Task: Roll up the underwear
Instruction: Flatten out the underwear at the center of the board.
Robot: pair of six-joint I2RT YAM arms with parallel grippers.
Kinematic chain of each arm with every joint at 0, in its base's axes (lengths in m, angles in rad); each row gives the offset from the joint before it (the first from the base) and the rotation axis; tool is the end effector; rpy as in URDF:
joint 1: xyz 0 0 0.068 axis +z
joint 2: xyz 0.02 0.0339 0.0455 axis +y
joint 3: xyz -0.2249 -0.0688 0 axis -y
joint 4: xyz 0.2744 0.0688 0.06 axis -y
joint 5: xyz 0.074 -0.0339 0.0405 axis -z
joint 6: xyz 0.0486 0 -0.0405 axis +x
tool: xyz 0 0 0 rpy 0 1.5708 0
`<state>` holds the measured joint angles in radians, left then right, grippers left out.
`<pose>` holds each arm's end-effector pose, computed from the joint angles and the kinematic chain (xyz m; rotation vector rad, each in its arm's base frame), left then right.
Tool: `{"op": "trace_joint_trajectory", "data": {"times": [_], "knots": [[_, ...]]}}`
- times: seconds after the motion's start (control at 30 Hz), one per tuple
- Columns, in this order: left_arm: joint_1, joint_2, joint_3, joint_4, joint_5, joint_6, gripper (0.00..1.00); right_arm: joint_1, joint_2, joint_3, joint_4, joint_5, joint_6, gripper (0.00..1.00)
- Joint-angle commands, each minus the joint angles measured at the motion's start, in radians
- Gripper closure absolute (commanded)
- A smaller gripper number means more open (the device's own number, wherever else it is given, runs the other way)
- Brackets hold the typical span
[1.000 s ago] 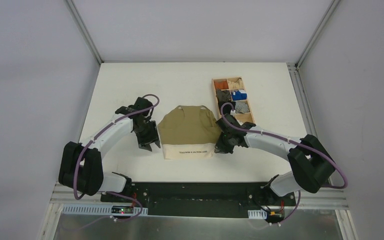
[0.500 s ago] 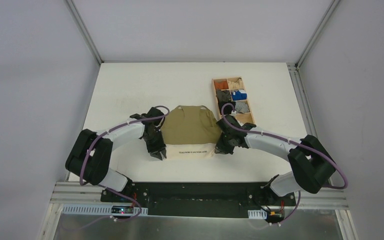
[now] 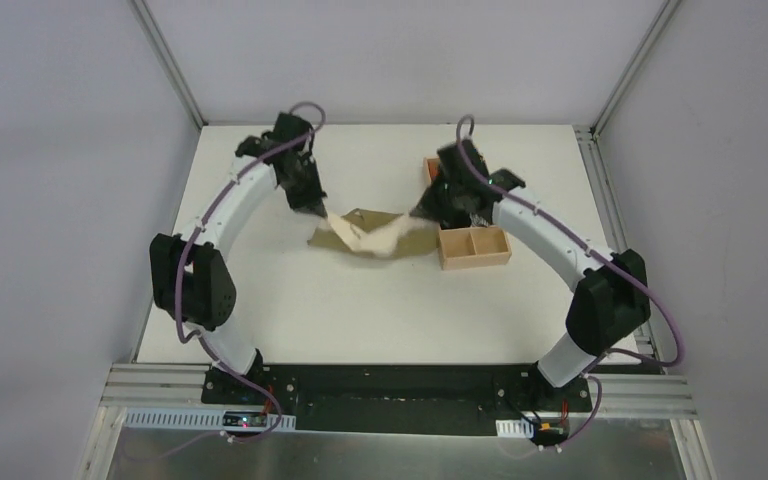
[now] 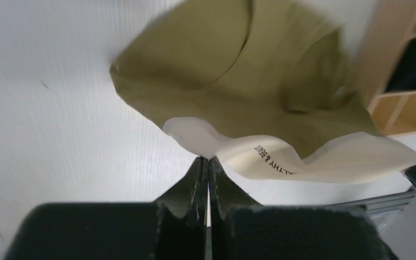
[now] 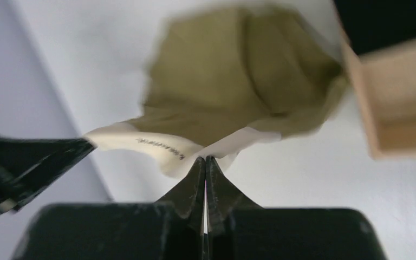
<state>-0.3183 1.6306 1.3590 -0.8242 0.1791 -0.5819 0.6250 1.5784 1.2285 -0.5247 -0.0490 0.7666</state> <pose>0.3483 -0.1239 0.2138 -0.3017 2.7297 -0.5111 0.3057 0.2235 0.2067 0.1586 2.5578 0.6443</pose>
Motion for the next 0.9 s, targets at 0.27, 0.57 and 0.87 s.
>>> {"op": "trace_joint_trajectory", "data": {"times": [0.27, 0.57, 0.87], "knots": [[0.139, -0.046, 0.38, -0.353, 0.004, 0.301, 1.0, -0.022, -0.054, 0.242, -0.013, -0.188, -0.046, 1.0], [0.138, -0.277, -0.31, -0.121, 0.057, 0.16, 0.2, 0.163, -0.212, -0.343, 0.085, -0.113, 0.092, 0.42], [0.139, -0.423, -0.383, -0.111, -0.086, 0.051, 0.39, 0.152, -0.315, -0.294, -0.084, 0.185, 0.024, 0.37]]}}
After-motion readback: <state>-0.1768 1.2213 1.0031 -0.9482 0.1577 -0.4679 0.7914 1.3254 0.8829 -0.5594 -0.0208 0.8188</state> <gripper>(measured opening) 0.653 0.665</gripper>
